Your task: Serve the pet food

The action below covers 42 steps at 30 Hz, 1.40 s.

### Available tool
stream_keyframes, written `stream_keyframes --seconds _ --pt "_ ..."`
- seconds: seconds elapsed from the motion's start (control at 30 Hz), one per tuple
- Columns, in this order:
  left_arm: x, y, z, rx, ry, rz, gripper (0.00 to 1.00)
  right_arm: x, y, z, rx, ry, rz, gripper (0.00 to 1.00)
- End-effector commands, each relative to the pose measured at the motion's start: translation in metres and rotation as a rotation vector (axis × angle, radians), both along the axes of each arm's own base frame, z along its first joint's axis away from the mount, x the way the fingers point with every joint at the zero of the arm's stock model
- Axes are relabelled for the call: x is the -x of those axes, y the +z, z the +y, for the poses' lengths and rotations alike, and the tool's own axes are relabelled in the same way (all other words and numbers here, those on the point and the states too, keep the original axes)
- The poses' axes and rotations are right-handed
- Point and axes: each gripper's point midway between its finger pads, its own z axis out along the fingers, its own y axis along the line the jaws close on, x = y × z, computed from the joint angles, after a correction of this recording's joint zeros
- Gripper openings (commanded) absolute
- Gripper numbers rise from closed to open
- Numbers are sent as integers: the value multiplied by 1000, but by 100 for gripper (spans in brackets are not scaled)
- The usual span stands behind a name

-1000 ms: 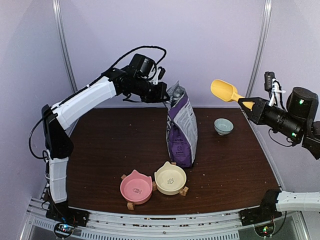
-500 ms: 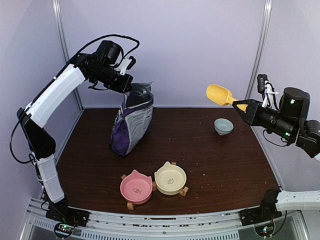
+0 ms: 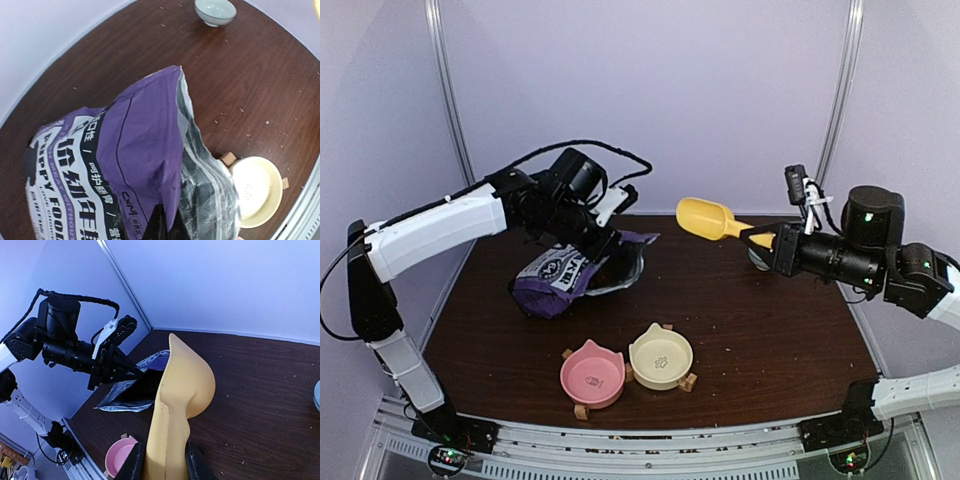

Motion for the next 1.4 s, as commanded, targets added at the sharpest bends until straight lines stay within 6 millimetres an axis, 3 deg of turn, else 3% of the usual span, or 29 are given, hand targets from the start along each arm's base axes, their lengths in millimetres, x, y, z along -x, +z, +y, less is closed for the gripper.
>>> stream_keyframes --seconds 0.0,0.23,0.5,0.6,0.83,1.1,1.23,1.37 --pt "27 -2 -16 115 -10 19 0 23 -17 37 1 156 26 13" --pt "46 -4 -16 179 0 51 0 42 -44 79 30 282 76 13" --pt "50 0 -18 188 -4 44 0 45 -66 100 94 283 100 13" --pt "55 7 -24 206 -25 38 0 36 -71 107 137 239 82 13" --pt "70 40 -44 310 -70 22 0 -6 -105 117 276 29 72 12" --pt "78 87 -74 502 -141 9 0 -48 -116 133 325 -152 -10 12" --pt "77 91 -78 523 -149 7 0 -67 -142 145 384 -179 -1 12" --pt "77 76 -81 497 -146 36 0 -75 -174 154 489 -177 22 11"
